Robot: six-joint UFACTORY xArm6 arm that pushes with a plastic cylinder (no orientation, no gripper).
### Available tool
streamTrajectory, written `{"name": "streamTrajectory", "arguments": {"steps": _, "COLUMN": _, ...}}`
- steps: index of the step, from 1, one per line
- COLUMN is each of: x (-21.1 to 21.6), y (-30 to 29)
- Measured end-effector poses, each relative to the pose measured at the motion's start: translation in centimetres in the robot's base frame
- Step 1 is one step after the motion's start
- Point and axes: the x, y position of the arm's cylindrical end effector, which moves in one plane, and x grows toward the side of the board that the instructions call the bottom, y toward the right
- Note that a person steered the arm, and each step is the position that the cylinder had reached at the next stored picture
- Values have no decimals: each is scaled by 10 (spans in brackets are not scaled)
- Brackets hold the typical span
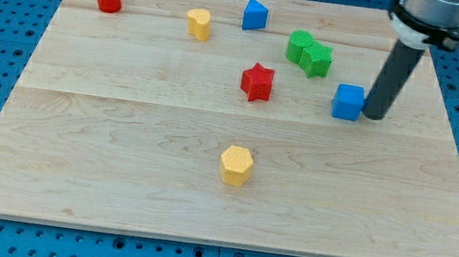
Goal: Push the yellow hexagon to the top right
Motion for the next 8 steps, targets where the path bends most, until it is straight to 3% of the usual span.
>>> {"name": "streamTrajectory", "arguments": {"steps": 2, "x": 14, "y": -12}}
{"name": "streamTrajectory", "arguments": {"steps": 3, "x": 72, "y": -39}}
{"name": "streamTrajectory", "arguments": {"steps": 4, "x": 104, "y": -117}}
{"name": "streamTrajectory", "arguments": {"steps": 5, "x": 109, "y": -179}}
{"name": "streamTrajectory", "arguments": {"steps": 6, "x": 87, "y": -182}}
{"name": "streamTrajectory", "arguments": {"steps": 7, "x": 87, "y": -235}}
{"name": "streamTrajectory", "arguments": {"steps": 8, "x": 129, "y": -303}}
